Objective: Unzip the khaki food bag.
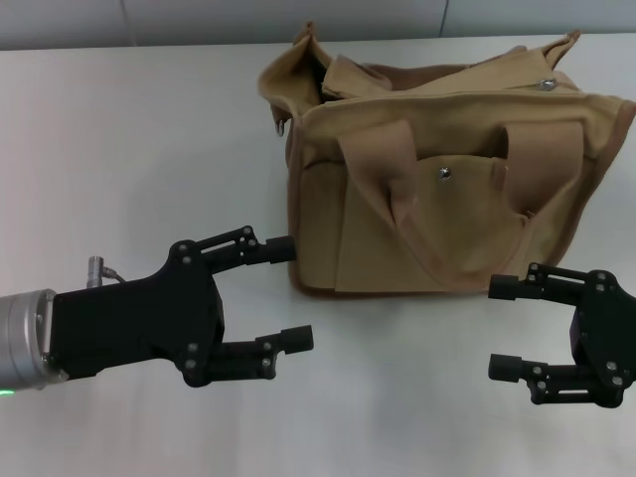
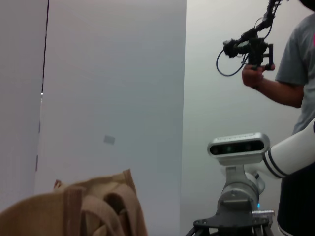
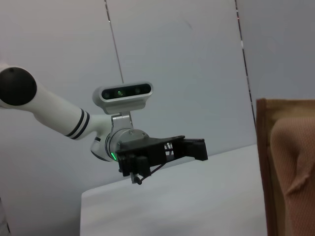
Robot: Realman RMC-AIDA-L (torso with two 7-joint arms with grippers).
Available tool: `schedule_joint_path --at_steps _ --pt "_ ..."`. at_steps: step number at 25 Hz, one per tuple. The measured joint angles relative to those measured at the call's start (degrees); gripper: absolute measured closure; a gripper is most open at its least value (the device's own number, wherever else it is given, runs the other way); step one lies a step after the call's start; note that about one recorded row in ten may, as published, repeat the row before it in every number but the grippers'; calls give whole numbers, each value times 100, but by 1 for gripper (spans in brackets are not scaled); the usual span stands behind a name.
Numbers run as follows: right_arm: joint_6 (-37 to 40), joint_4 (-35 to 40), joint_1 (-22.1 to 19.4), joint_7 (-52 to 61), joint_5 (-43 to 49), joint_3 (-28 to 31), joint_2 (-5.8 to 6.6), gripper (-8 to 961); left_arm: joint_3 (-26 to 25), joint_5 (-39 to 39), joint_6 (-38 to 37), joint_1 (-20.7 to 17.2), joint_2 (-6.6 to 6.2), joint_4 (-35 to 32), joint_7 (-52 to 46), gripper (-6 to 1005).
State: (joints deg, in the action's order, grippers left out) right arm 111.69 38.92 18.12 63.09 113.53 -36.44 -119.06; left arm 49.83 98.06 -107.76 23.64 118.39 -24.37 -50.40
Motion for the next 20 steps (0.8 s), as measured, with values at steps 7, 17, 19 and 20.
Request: schedule_joint_path --at_steps 7,17,19,20 --pt "-77 -21 3 -4 5 44 -3 152 18 -8 185 -20 18 33 35 189" --pt "-231 -127 7 -7 -18 43 -3 153 -7 -30 186 -4 39 45 63 189" --pt "-236 -131 1 -7 -26 45 -3 153 -8 -31 186 3 38 46 65 189" --pt "-236 -131 -2 -7 -30 47 -3 153 -9 -32 186 10 39 48 67 189"
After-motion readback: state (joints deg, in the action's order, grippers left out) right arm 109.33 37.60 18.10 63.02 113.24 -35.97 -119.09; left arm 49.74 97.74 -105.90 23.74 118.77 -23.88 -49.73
